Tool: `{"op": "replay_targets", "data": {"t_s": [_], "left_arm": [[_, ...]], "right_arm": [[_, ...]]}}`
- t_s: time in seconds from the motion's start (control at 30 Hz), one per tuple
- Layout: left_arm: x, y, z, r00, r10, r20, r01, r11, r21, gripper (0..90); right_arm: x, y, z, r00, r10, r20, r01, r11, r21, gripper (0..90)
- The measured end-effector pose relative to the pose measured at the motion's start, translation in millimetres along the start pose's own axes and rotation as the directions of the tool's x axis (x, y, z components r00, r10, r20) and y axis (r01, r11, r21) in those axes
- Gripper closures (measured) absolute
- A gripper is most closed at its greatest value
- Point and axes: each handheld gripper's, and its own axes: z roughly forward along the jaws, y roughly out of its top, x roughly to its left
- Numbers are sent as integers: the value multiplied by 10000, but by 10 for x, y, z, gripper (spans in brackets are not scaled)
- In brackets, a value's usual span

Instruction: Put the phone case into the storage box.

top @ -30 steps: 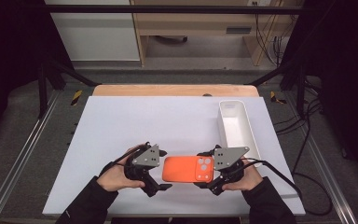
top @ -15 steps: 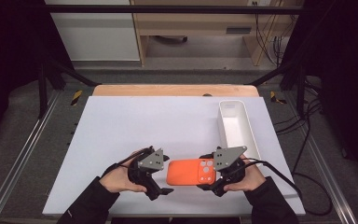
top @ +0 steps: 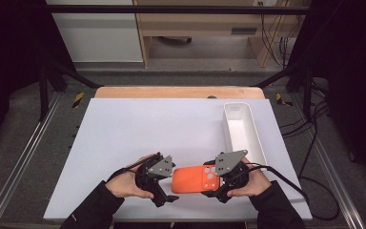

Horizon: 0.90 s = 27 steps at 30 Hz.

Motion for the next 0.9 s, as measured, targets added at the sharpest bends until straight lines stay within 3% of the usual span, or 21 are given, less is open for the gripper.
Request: {"op": "replay_targets", "data": {"t_s": [0.43, 0.9], "left_arm": [[-2, 19, 137, 9996, 241, 113, -248, 9977, 625, 0], [9, 11, 143, 9995, 292, 139, -302, 9967, 755, 0]], "right_arm": [[-23, 61, 81, 9994, 71, -348, -44, 9972, 752, 165], [-21, 237, 158, 9983, -165, -562, 249, 9880, 1523, 164]]}}
